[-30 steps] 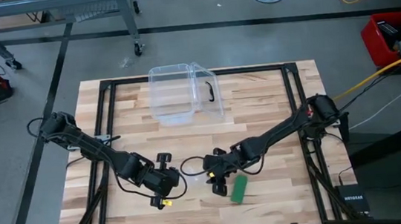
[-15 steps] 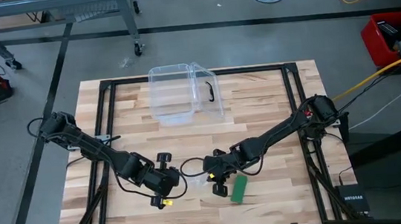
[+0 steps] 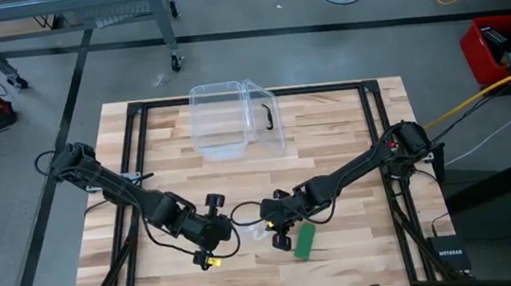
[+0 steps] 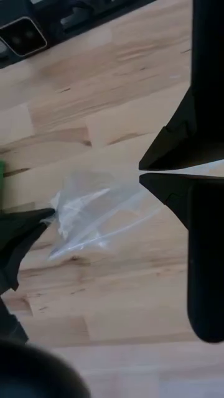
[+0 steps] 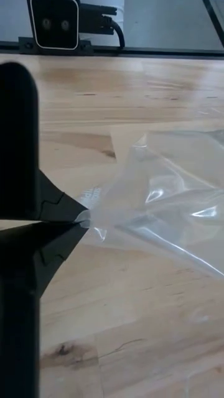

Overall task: Roll bandage
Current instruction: Prepare the transparent zip bag

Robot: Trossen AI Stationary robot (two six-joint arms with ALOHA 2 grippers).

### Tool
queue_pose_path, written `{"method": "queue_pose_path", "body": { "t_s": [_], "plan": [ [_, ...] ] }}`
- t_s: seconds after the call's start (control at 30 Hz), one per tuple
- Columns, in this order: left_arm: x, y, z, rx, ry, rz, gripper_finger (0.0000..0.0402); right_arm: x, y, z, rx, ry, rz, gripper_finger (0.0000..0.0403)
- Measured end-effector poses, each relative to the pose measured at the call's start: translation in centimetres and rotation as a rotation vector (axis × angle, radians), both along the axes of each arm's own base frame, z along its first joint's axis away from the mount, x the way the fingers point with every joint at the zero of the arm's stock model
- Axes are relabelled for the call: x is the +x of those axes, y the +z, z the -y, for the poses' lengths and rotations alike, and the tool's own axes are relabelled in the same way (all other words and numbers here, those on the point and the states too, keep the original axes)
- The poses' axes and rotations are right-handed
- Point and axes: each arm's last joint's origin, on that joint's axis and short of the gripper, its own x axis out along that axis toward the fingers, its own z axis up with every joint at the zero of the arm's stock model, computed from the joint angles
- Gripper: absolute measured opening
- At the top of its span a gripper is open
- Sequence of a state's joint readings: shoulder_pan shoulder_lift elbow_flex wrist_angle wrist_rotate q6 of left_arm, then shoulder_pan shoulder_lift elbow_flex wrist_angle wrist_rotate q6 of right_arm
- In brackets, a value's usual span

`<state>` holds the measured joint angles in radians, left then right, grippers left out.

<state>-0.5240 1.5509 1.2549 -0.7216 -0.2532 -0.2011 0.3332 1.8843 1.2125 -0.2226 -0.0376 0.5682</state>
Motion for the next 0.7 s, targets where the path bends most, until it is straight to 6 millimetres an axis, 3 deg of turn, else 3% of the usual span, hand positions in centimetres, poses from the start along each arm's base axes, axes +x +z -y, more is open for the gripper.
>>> {"method": "queue_pose_path", "body": {
  "t_s": [0.37,0.7],
  "plan": [
    [0.5,-0.1,-1.4,0.042,0.013,-0.021,0.0003,0.0,0.0,0.0,0.000,0.001,0.002,0.0001],
    [1.1,-1.7,-0.8,0.022,0.042,-0.072,0.0002,0.2,0.1,-0.1,-0.007,0.019,0.028,0.0001]
  ]
}}
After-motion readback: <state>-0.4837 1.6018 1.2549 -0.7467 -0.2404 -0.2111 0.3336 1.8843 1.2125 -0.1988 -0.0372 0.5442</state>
